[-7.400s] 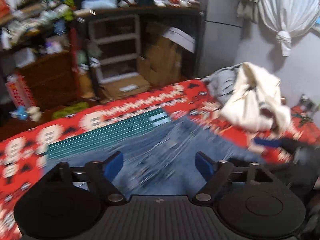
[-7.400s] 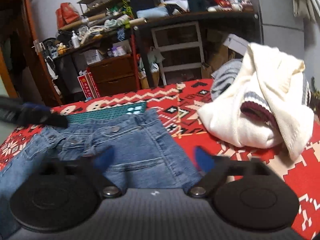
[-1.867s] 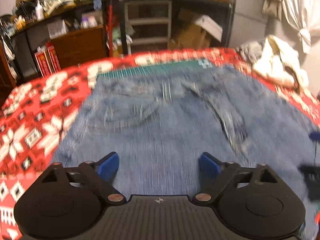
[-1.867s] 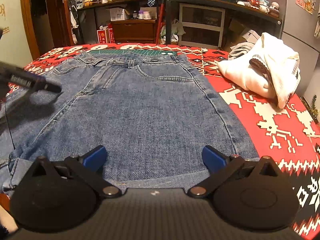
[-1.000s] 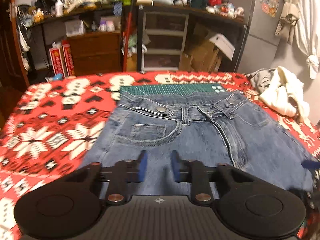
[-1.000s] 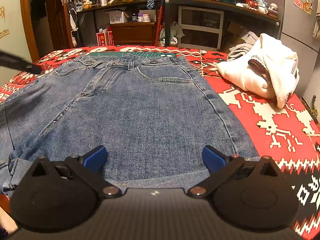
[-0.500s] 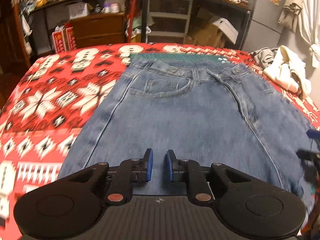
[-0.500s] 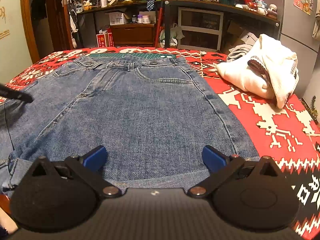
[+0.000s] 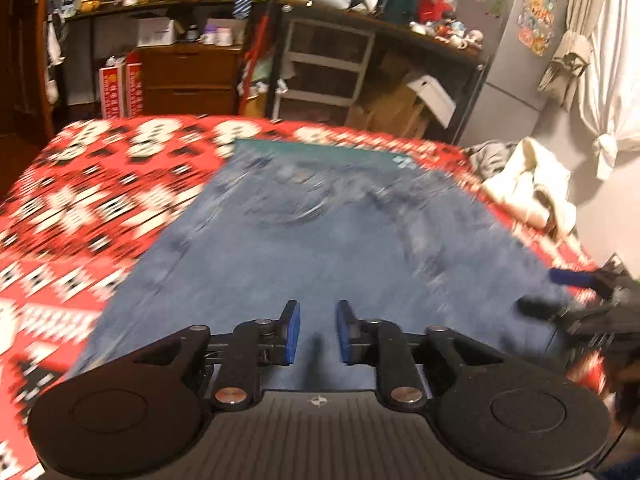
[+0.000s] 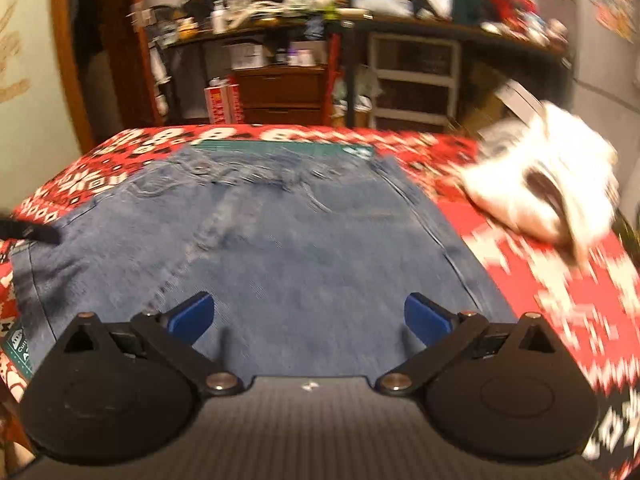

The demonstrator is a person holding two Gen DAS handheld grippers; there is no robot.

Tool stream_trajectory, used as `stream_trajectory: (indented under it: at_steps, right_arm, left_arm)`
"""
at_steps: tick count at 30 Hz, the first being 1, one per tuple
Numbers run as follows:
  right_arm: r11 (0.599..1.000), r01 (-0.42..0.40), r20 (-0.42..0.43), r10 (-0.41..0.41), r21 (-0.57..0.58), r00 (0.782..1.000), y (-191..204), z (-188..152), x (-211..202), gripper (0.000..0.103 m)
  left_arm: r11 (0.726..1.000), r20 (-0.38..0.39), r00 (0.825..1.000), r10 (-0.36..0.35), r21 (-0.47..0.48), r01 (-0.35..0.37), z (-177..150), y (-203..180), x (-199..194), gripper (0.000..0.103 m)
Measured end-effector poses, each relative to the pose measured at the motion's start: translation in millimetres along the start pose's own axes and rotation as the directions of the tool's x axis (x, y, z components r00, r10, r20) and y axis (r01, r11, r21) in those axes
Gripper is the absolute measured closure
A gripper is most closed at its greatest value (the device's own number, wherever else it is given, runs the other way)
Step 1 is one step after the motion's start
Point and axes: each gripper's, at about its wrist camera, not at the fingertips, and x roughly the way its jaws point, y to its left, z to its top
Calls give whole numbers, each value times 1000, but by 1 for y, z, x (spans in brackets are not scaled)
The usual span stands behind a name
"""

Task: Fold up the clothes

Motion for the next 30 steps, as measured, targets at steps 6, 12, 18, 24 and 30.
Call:
stream_trajectory:
  at_steps: [6, 12, 18, 24, 30]
  right_arm:
    - [999, 27, -67, -29, -40, 997, 16, 17, 44, 14]
    - [999, 38, -91, -41, -34, 995, 17, -5, 41, 9]
    - [998, 55, -103, -53, 10, 993, 17, -31, 10, 6]
    - [998, 57, -129, -54, 20, 990, 19, -44, -7, 1]
    - [998, 61, -160, -57, 22, 986, 20, -39, -6, 1]
  left_arm:
    - [999, 0, 1000, -6, 48, 6, 6, -40, 57, 67]
    - [988, -23, 1000, 4, 153, 0, -22, -47, 54, 55]
    - [975, -37, 999, 18, 221, -9, -50, -52, 28, 42]
    - [983, -76, 997, 11, 185, 3, -55, -50, 17, 39]
    - [982, -129, 991, 17, 191, 8, -53, -55, 17, 32]
